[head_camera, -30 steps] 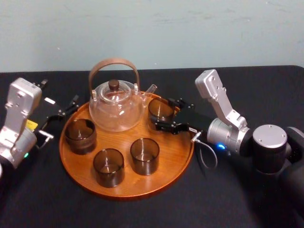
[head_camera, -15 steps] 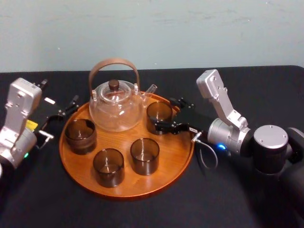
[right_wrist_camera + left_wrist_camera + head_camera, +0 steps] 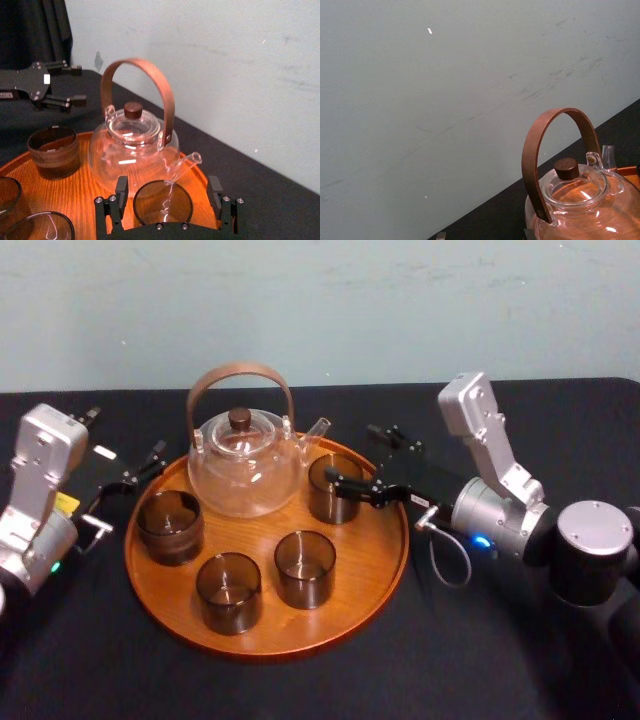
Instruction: Pick up the glass from the table and place it on the tray.
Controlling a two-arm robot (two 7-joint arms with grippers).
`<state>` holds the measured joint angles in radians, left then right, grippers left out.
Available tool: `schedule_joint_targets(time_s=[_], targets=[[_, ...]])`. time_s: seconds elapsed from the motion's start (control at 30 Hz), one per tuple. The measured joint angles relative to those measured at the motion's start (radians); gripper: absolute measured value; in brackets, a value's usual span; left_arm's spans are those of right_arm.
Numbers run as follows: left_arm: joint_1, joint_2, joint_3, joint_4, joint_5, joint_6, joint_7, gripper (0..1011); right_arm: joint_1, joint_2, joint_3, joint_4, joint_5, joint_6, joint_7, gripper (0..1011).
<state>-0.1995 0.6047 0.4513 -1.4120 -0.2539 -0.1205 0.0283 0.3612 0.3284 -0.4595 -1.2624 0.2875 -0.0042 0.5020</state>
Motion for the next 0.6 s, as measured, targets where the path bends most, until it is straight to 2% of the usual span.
schedule_joint_targets(time_s=[0.23,0.6], targets=[[0.000,0.000,0.000,0.000,0.000,0.000,0.000,1001,-0.051,0.036,0.036,-0.099,0.011,-0.017,-0.030,1002],[0.000,0.000,0.000,0.000,0.000,0.000,0.000,1001,-0.136,0.075,0.115,-0.173,0.033,-0.039,-0.082,1002]])
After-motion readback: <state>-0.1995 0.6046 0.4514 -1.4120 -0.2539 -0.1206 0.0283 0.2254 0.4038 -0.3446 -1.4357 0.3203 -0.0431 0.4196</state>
